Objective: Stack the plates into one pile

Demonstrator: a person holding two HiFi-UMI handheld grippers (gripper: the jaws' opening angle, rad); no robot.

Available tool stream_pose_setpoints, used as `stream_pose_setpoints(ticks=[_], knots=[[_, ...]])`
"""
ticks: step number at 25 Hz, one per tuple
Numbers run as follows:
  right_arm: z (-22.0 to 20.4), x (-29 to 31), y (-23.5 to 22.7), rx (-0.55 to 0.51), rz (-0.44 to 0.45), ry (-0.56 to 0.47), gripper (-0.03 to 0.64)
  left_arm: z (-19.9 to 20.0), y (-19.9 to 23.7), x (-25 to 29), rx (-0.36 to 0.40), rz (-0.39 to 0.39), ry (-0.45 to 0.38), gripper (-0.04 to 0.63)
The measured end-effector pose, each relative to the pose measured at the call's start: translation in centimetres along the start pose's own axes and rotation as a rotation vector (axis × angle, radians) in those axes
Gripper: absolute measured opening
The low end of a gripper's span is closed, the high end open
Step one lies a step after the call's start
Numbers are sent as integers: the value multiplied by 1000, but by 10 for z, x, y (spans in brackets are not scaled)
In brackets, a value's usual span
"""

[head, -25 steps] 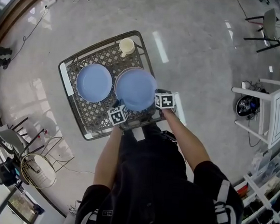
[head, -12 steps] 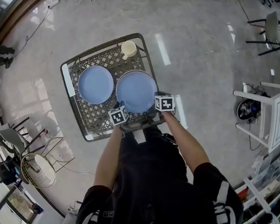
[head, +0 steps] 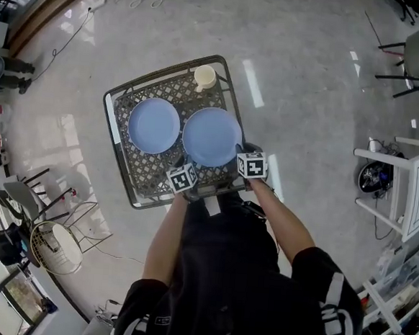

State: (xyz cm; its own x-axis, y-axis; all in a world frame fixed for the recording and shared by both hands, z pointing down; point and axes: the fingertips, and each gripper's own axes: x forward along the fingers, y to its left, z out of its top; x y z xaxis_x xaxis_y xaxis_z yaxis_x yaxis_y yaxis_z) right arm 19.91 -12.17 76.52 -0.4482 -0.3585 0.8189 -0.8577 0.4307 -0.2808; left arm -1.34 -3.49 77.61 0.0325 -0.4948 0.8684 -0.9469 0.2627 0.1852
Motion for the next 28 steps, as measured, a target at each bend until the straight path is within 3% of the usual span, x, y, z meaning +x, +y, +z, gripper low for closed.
stream_pose_setpoints(ticks=[6,16,21,28], knots=[[28,-27,30,-56,32,-121,26,15,20,-50,-61,26,-136,23],[89,-42,130,-149,232,-264,11,48,67,-136,-164,33,-342,15],[112,-34,180,-216,275,-282,11,64,104,-154,-182,54,-400,15],[133,-13,219,-263,288,-246,11,87,140,-149,-203,56,-411,15]])
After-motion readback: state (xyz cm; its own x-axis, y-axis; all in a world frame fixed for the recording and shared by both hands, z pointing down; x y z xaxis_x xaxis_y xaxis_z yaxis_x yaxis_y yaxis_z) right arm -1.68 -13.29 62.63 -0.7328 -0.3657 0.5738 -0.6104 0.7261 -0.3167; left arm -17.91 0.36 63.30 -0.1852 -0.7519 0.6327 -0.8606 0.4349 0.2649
